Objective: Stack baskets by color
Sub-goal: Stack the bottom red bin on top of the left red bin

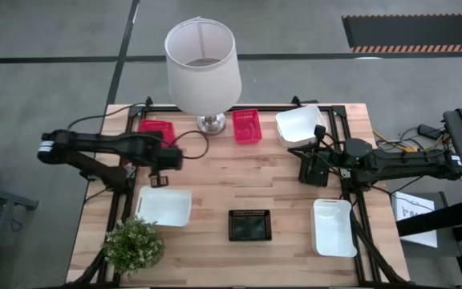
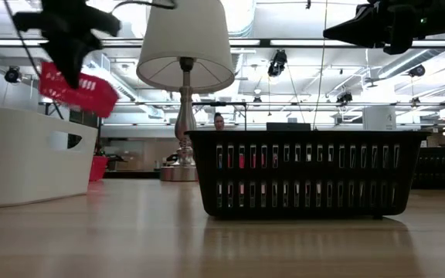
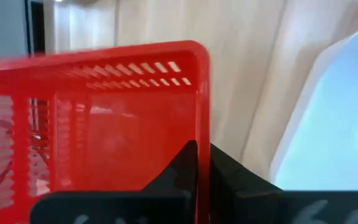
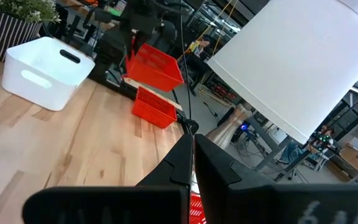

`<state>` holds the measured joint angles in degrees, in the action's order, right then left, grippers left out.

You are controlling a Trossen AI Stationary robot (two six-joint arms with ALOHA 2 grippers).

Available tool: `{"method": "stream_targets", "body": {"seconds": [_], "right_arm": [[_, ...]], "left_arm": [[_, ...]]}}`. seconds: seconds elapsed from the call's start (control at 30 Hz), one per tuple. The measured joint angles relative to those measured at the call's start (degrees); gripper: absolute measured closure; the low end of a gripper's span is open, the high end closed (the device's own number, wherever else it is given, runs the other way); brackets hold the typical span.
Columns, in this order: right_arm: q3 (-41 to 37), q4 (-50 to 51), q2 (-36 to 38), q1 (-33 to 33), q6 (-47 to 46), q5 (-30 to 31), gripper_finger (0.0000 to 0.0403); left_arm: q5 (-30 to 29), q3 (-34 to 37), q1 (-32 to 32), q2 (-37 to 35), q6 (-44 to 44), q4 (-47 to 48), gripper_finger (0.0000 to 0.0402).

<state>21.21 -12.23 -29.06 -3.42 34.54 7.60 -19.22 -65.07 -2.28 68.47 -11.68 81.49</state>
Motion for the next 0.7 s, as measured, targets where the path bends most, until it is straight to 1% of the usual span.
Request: {"method": "stream_targets", "body": {"seconds": [0.1,0.2,0.3,0.37,0.5,0.6,0.7], "right_arm": [[0.00,-0.02,0.00,0.00,0.00,-0.02,0.0394],[0.00,-0.02,0.00,0.00,0.02,-0.02,0.0394],[0.00,-0.04,0.00,0.00,0.04,-0.04,0.0394],[0.00,-0.06,0.00,0.00,0.11,-0.04,0.0394],[0.00,-0.09,0.00,0.00,0.20,-0.07,0.0394],[0.00,-0.24,0.02,0.00,0.67,-0.06,0.0394],[0.00,-0.28,0.02,0.00,0.61,-0.07,0.0394]], "left_arm": [[-3.07,5.64,0.00,-4.39,0.06,-0.60,0.0402],[-8.36,10.82,0.07,-7.58,0.07,-1.70,0.0402],[-11.44,15.15,0.22,-9.75,-0.24,-2.39,0.0402],[-12.82,17.36,0.63,-10.51,-2.63,-4.24,0.0402],[-12.88,18.77,1.58,-10.45,-3.94,-8.50,0.0401],[-13.82,19.14,1.84,-9.68,-2.82,-8.08,0.0401],[-14.19,19.31,2.45,-9.07,-2.80,-9.63,0.0401]]}}
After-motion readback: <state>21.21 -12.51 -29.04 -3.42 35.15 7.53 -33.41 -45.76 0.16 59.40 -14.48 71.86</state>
